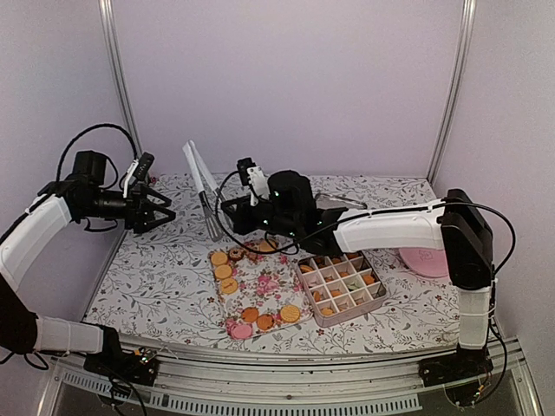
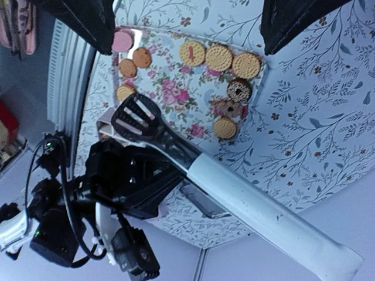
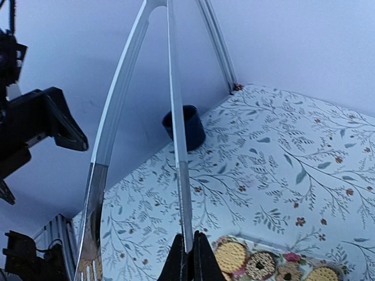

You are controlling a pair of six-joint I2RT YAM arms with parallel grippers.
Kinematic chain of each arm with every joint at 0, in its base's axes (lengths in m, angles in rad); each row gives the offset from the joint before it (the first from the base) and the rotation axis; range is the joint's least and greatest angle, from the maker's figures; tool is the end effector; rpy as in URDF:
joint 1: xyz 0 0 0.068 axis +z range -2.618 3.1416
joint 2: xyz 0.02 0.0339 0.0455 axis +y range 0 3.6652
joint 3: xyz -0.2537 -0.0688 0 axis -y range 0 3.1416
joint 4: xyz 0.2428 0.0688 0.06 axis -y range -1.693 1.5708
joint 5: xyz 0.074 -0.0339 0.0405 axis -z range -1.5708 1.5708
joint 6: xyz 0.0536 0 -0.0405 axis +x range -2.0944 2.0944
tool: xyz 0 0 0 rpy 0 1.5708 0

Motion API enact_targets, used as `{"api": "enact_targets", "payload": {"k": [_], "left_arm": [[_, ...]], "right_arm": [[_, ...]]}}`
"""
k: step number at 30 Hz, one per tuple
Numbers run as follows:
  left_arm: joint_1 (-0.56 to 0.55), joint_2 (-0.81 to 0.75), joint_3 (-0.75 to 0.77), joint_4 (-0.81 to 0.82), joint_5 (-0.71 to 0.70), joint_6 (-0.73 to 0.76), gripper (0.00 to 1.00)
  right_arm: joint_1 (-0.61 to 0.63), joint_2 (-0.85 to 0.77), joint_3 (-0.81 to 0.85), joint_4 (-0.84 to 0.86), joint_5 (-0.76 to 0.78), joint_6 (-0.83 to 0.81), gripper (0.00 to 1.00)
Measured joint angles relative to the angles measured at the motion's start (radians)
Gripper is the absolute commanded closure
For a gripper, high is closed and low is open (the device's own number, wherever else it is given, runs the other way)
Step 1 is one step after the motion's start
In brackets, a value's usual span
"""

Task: Pack the cookies
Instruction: Pass from the right arm to the left

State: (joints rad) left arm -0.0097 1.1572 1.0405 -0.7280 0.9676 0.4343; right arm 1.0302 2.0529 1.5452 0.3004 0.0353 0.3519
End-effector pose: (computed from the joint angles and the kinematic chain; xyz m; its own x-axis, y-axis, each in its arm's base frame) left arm 0.2351 -0.0464 0.2991 -0.4459 0.2430 -0.8614 0.8156 0.5067 -0.2793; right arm 0.2609 0.4310 0.2464 -0.3887 0.0218 -0.9211 -0.7512 0.5714 0.3305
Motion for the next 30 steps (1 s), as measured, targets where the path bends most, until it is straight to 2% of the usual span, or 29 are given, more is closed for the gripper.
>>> {"api": "enact_targets", "payload": {"k": [5,9,12,16,18,20,24,30], "left_arm": [[-0.005,0.0,-0.003,0.086,0.213,-0.147,0.2],[-0.01,-0.024,-0.061,0.251,0.324,-0.315,0.26],[-0.013,-0.081,-0.184,0.488,0.396,-0.526,0.32],[-0.02,-0.117,-0.365,0.957,0.48,-0.935,0.39],[-0.023,-0.105,-0.414,1.158,0.511,-1.122,0.39],[-0.023,-0.096,-0.42,1.273,0.528,-1.229,0.39],[-0.032,-0.1,-0.42,1.381,0.539,-1.333,0.39],[-0.059,-0.105,-0.418,1.348,0.525,-1.336,0.43]], "right_arm": [[0.034,0.0,0.013,0.171,-0.051,0.053,1.0],[0.038,0.006,0.064,0.242,-0.074,0.075,1.0],[0.043,0.024,0.11,0.289,-0.09,0.082,1.0],[0.047,0.051,0.153,0.317,-0.101,0.082,1.0],[0.05,0.064,0.163,0.322,-0.102,0.082,1.0],[0.052,0.076,0.166,0.324,-0.104,0.082,1.0],[0.055,0.111,0.182,0.325,-0.12,0.082,1.0],[0.057,0.15,0.218,0.327,-0.15,0.089,1.0]]}}
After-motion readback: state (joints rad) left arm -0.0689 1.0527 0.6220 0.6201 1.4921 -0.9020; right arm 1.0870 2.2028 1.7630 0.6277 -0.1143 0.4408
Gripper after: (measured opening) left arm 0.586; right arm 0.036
